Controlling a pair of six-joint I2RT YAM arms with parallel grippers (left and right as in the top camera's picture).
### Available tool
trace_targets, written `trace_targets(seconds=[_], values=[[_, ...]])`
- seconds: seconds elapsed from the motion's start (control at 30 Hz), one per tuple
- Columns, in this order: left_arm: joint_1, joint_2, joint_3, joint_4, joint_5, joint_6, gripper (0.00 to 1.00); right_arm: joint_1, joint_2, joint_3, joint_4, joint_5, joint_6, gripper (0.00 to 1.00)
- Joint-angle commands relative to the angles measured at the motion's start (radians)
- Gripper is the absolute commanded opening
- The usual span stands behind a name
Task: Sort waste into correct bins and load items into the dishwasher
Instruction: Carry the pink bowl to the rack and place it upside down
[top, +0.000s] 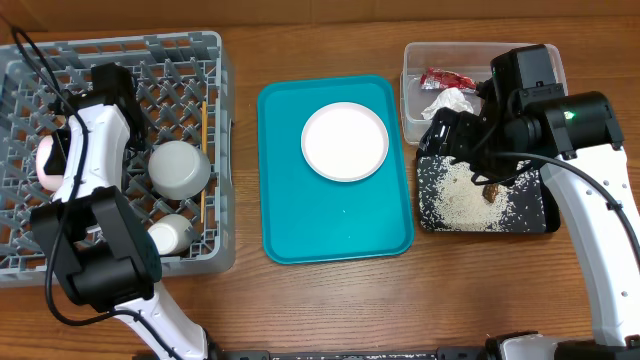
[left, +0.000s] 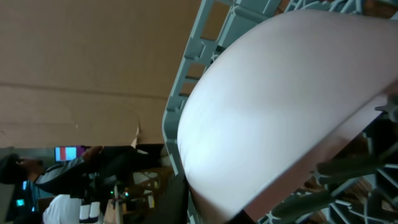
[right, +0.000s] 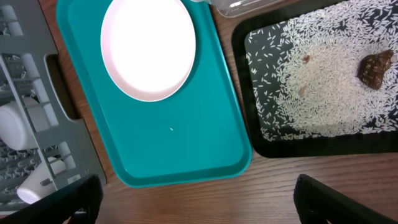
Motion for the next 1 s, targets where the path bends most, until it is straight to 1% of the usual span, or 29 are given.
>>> trace_targets(seconds=[0.0, 0.03, 0.1, 0.37, 0.4, 0.43, 0.53, 0.57, 0.63, 0.8, 0.83, 0.9, 0.97], values=[[-0.044, 0.018, -0.005, -0.025, 0.092, -0.069, 0.12, 0.0, -0.001, 0.016, 0.006, -0.006, -0.003, 1.0], [-0.054, 0.018, -0.005, -0.029, 0.093, -0.069, 0.13, 0.0, -0.001, 0.016, 0.006, -0.006, -0.003, 1.0], [-0.074, 0.018, -0.005, -0.036, 0.093, -0.068, 0.22, 0.0, -0.001, 0.016, 0.006, -0.006, -0.003, 1.0], [-0.124, 0.018, -0.005, -0.04, 0.093, -0.067, 0.25, 0.0, -0.001, 0.016, 0.005, -0.006, -0.003, 1.0], [-0.129, 0.018, -0.005, -0.041, 0.097, -0.067, 0.27, 0.0, -0.001, 0.016, 0.005, -0.006, -0.003, 1.0], [-0.132, 0.018, -0.005, -0.041, 0.106, -0.068, 0.34, 0.0, -0.001, 0.016, 0.005, -0.007, -0.003, 1.0], [-0.139, 0.011, -0.005, -0.045, 0.173, -0.068, 0.54, 0.0, -0.001, 0.016, 0.005, -0.014, -0.003, 1.0], [-0.139, 0.003, -0.003, -0.05, 0.208, -0.068, 0.56, 0.0, -0.001, 0.016, 0.005, -0.017, -0.002, 1.0], [-0.139, -0.018, -0.001, -0.058, 0.262, -0.068, 0.64, 0.0, -0.001, 0.016, 0.005, -0.017, -0.003, 1.0], [-0.138, -0.127, 0.024, -0.078, 0.38, -0.068, 0.7, 0.0, -0.001, 0.016, 0.005, -0.017, -0.003, 1.0], [-0.138, -0.156, 0.029, -0.077, 0.403, -0.067, 0.74, 0.0, -0.001, 0.016, 0.005, -0.017, -0.003, 1.0], [-0.138, -0.234, 0.034, -0.073, 0.463, -0.063, 0.78, 0.0, -0.001, 0.016, 0.005, -0.017, -0.002, 1.0], [-0.138, -0.292, 0.034, -0.074, 0.529, -0.058, 0.78, 0.0, -0.001, 0.016, 0.005, -0.017, -0.003, 1.0]])
